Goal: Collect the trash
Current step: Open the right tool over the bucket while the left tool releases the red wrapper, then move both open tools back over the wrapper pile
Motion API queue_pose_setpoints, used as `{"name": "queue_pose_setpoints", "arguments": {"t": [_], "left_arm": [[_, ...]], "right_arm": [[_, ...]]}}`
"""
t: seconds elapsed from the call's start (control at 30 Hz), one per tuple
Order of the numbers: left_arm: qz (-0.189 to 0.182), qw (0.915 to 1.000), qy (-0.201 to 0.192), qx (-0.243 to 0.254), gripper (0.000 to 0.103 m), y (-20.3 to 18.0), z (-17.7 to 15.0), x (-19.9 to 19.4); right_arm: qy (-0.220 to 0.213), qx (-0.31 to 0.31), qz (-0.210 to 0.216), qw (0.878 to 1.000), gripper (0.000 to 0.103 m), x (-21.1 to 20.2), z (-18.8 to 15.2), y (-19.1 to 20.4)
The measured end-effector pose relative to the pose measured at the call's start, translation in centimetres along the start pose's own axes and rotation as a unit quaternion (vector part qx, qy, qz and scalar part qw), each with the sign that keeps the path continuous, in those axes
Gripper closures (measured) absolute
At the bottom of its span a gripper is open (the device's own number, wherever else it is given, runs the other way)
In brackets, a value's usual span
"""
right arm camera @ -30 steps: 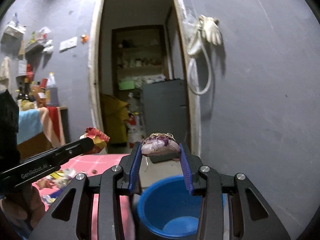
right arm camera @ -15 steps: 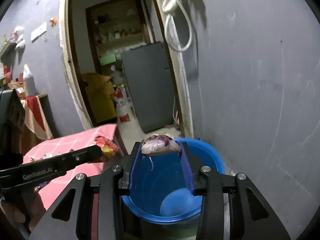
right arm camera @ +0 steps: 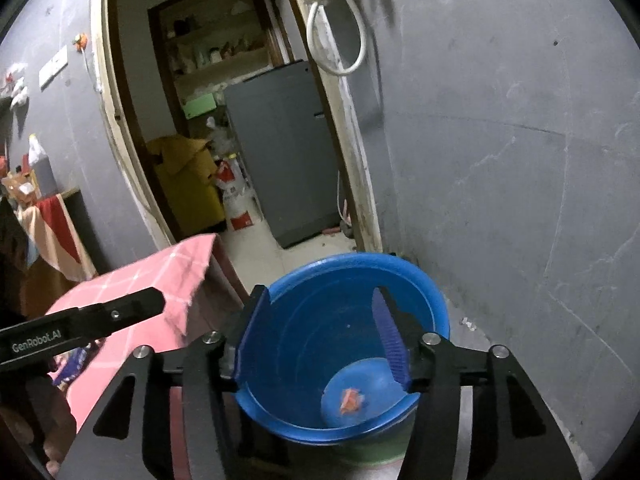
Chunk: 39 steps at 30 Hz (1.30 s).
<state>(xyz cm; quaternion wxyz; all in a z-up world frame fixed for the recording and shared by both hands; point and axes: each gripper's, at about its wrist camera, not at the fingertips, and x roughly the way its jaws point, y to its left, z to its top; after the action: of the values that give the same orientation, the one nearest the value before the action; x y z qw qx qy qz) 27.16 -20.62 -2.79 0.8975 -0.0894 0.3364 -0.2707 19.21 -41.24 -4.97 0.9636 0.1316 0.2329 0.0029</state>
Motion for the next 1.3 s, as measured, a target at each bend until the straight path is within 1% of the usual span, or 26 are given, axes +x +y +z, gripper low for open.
{"name": "queue_pose_setpoints", "arguments": {"t": [0.03, 0.1, 0.13, 0.17, 0.23, 0.27, 0.3, 0.33, 0.4, 0.43, 0.47, 0.5, 0.6, 0.67, 0.8, 0.9, 1.03, 1.17, 1.3], "left_arm": [[0.006, 0.9999, -0.011, 0.005, 0.061, -0.2, 0.1, -0.8], [0.021, 0.9989, -0.038, 0.018, 0.055, -0.2, 0.1, -2.5], [0.027, 0.9982, -0.048, 0.023, 0.052, -0.2, 0.1, -3.3], [0.033, 0.9972, -0.060, 0.029, 0.050, -0.2, 0.1, -4.2], [0.044, 0.9950, -0.081, 0.039, 0.040, -0.1, 0.1, -5.9], [0.051, 0.9937, -0.090, 0.043, 0.037, 0.0, 0.0, -6.6], [0.056, 0.9924, -0.100, 0.046, 0.028, 0.1, -0.1, -7.5], [0.060, 0.9909, -0.111, 0.047, 0.021, 0.3, -0.3, -8.5], [0.065, 0.9879, -0.134, 0.045, 0.017, 0.6, -0.4, -10.2], [0.067, 0.9862, -0.145, 0.044, 0.012, 0.9, -0.6, -11.2], [0.070, 0.9849, -0.152, 0.043, 0.008, 1.1, -0.7, -11.9], [0.076, 0.9829, -0.162, 0.041, 0.002, 1.4, -0.9, -13.0], [0.085, 0.9770, -0.192, 0.037, 0.002, 2.3, -1.4, -15.5], [0.092, 0.9743, -0.203, 0.036, 0.002, 2.6, -1.5, -16.8], [0.118, 0.9684, -0.217, 0.034, 0.002, 3.7, -2.4, -19.3], [0.142, 0.9620, -0.231, 0.033, 0.002, 4.7, -3.3, -21.2], [0.168, 0.9551, -0.242, 0.028, 0.002, 6.0, -4.3, -23.3], [0.194, 0.9481, -0.251, 0.018, 0.002, 7.7, -5.3, -25.4], [0.224, 0.9396, -0.259, 0.007, 0.002, 9.8, -6.3, -27.0]], "right_arm": [[-0.005, -0.002, 0.000, 1.000, 0.048, -0.3, 0.2, 0.1], [-0.016, -0.006, -0.001, 1.000, 0.041, -1.1, 0.5, 0.5], [-0.024, -0.008, 0.000, 1.000, 0.033, -1.5, 0.7, 0.7], [-0.032, -0.011, -0.001, 0.999, 0.029, -2.1, 0.9, 1.0], [-0.050, -0.019, 0.002, 0.999, 0.026, -3.4, 1.3, 1.8], [-0.058, -0.024, 0.002, 0.998, 0.022, -4.0, 1.5, 2.2], [-0.067, -0.028, 0.004, 0.997, 0.020, -4.6, 1.7, 2.7], [-0.074, -0.031, 0.006, 0.997, 0.015, -5.1, 1.9, 3.2], [-0.092, -0.038, 0.009, 0.995, 0.006, -6.4, 2.1, 4.2], [-0.098, -0.040, 0.010, 0.994, 0.000, -6.7, 2.3, 4.6], [-0.106, -0.043, 0.013, 0.993, 0.000, -7.2, 2.3, 5.1], [-0.112, -0.045, 0.016, 0.993, 0.000, -7.7, 2.4, 5.6], [-0.129, -0.052, 0.023, 0.990, 0.000, -9.0, 2.4, 7.1], [-0.139, -0.056, 0.028, 0.988, 0.000, -9.7, 2.3, 8.0], [-0.161, -0.069, 0.044, 0.984, 0.000, -11.0, 1.9, 10.2], [-0.171, -0.079, 0.057, 0.980, 0.000, -11.5, 1.7, 12.0], [-0.171, -0.089, 0.076, 0.978, 0.000, -11.5, 1.1, 14.4], [-0.162, -0.100, 0.095, 0.977, 0.000, -10.8, 0.3, 17.0], [-0.156, -0.113, 0.105, 0.976, 0.000, -9.9, -0.9, 19.4]]}}
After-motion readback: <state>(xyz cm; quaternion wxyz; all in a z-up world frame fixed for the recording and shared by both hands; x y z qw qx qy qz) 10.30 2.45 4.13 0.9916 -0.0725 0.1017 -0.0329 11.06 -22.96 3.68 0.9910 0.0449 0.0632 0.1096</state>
